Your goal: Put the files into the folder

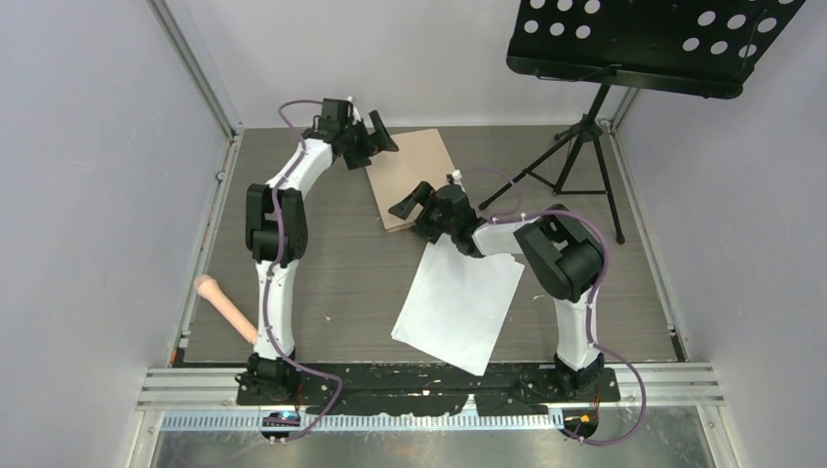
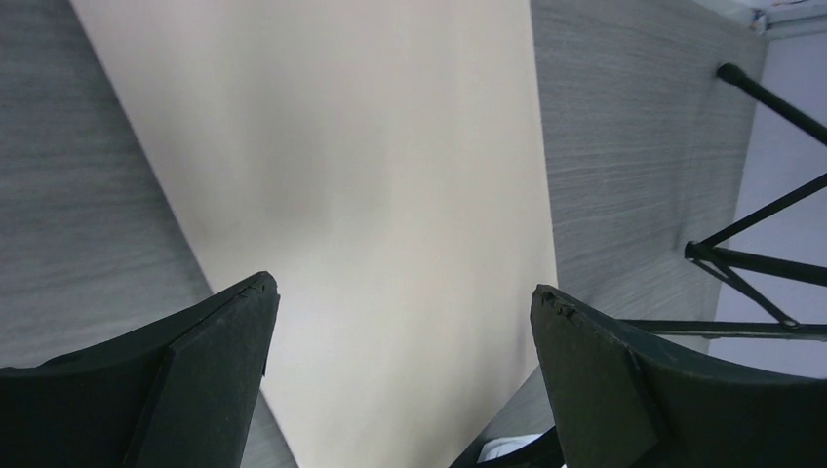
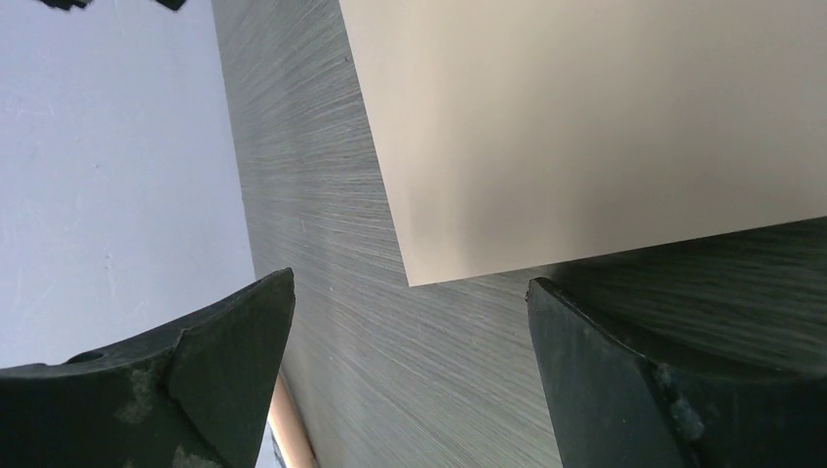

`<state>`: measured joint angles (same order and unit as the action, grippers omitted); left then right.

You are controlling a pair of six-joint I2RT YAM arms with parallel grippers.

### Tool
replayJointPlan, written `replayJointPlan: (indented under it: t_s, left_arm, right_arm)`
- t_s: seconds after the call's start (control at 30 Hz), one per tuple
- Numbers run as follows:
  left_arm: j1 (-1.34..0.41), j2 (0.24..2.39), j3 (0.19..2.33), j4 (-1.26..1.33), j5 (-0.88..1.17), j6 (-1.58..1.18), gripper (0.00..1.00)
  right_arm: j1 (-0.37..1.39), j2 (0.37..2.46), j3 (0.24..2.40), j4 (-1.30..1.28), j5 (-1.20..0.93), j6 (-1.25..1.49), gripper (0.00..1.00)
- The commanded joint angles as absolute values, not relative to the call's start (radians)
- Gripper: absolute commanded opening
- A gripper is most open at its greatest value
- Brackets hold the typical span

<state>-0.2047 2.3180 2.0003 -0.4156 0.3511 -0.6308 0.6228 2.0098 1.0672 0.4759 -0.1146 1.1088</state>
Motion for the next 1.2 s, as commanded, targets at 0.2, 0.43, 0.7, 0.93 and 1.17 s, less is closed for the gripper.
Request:
replayJointPlan:
  t_s: [0.2,0.43,0.7,0.93,1.17]
  left_arm:
    - [-0.191,2.461,2.211,-0.432,0.459,-0.657,0.99]
    - [-0.189,2.482,2.203,-0.472,0.452,-0.67,1.0]
    - [-0.189,2.49,2.196,-0.493,0.459,-0.686,0.99]
    - [-0.189,2.496,2.194,-0.516,0.466,-0.683,0.99]
    - [-0.187,2.497,2.192,-0.519,0.478,-0.689,0.99]
  right_arm:
    - [0.622,2.071,1.083,0.655,-0.124,1.219,0.96]
    - [0.621,2.083,1.051,0.752,-0.101,1.26,0.96]
    - [0.615,2.094,1.002,0.874,-0.062,1.307,0.96]
    - [0.614,2.134,0.968,1.007,-0.008,1.375,0.94]
    - [0.613,2.158,0.938,1.116,0.091,1.411,0.71]
